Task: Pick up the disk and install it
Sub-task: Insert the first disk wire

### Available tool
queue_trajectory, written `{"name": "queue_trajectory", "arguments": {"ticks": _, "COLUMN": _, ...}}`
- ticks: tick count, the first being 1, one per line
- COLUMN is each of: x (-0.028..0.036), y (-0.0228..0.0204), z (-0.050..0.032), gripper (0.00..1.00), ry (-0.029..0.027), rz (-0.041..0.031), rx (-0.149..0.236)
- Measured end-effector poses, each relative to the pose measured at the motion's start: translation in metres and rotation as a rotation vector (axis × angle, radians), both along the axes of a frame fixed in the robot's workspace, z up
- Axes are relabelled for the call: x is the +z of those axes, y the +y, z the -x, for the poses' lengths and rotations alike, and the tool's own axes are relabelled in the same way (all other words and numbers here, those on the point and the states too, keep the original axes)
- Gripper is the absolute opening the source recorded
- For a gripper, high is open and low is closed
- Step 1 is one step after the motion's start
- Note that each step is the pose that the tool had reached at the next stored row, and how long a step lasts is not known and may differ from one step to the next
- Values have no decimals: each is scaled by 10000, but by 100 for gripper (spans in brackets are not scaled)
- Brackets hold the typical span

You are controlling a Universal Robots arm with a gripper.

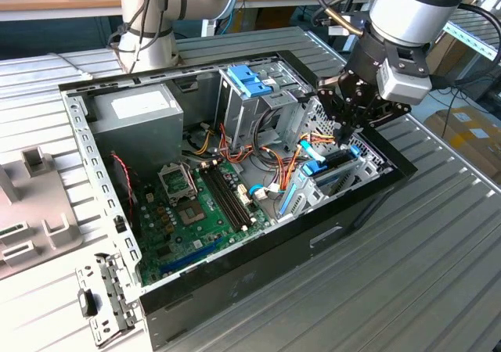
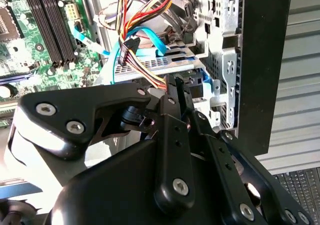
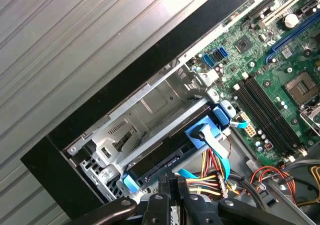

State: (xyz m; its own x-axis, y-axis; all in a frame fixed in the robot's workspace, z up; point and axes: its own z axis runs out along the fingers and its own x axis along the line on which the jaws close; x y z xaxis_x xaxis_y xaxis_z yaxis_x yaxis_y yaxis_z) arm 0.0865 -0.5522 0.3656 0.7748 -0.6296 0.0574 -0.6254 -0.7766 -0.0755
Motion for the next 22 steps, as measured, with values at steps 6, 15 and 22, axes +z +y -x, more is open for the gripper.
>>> {"name": "queue_trajectory", "arguments": {"ticks": 6, "x": 0, "y": 0, "z": 2, "gripper": 17, "ry": 0, "rz": 0, "rx": -7}}
{"name": "queue_trajectory", "arguments": {"ticks": 15, "x": 0, "y": 0, "z": 2, "gripper": 17, "ry": 0, "rz": 0, "rx": -476}}
{"name": "queue_trajectory", "arguments": {"ticks": 22, "x": -2, "y": -1, "z": 2, "gripper": 17, "ry": 0, "rz": 0, "rx": -749}}
